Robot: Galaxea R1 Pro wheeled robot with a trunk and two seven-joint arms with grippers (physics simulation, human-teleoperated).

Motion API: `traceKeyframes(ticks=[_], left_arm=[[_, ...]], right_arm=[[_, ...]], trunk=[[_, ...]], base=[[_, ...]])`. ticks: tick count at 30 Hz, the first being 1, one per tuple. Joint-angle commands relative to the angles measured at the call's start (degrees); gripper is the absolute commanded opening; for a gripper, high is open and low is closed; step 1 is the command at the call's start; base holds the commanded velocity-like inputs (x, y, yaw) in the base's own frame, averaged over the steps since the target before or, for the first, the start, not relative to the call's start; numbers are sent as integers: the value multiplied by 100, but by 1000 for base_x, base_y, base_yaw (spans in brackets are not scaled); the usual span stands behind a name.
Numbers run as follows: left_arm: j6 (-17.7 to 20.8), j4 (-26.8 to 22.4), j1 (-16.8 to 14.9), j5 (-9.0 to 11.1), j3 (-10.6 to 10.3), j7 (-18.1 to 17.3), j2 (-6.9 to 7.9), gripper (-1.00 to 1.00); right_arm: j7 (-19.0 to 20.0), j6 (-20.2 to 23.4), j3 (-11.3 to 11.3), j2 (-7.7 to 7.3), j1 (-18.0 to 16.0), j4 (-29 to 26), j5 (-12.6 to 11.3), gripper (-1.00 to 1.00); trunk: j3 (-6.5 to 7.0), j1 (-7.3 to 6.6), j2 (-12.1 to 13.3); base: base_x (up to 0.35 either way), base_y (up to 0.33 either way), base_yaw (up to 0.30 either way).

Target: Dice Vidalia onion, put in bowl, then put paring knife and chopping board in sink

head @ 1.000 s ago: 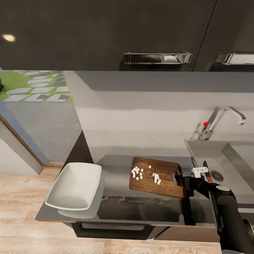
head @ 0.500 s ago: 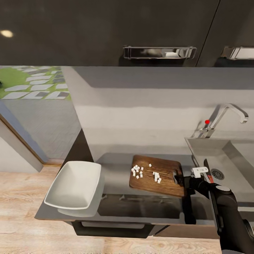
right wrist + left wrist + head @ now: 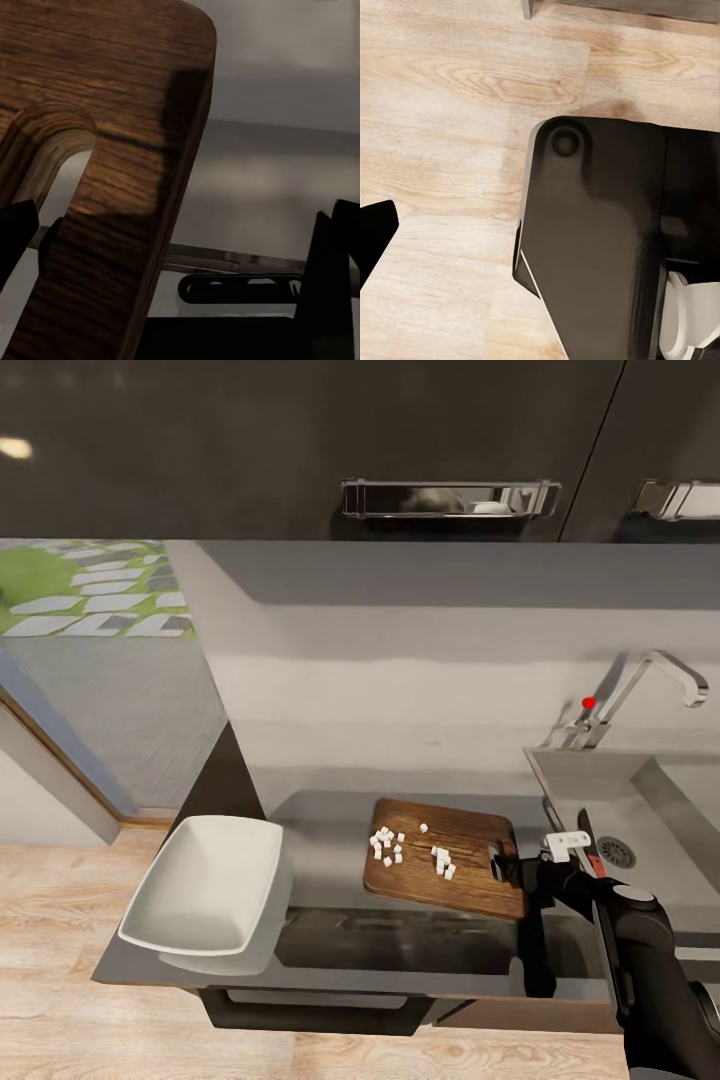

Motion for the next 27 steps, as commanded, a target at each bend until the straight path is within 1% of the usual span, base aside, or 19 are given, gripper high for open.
traceKeyframes(ticks=[1, 10, 23, 27], left_arm=[[-4, -12, 1, -40, 48, -35, -8, 100], [-4, -12, 1, -39, 48, -35, -8, 100], [-4, -12, 1, -41, 48, -35, -8, 100], [-4, -12, 1, -41, 48, -35, -8, 100]], right_arm=[[51, 30, -7, 1, -4, 61, 76, 100], [51, 54, -6, -1, -3, 66, 76, 100], [51, 75, -6, 1, -4, 65, 76, 100], [51, 76, -6, 1, -4, 67, 76, 100]], trunk=[[-10, 5, -8], [-13, 5, -8], [-100, 5, -8], [-109, 5, -8]], base=[[0, 0, 0], [0, 0, 0], [0, 0, 0], [0, 0, 0]])
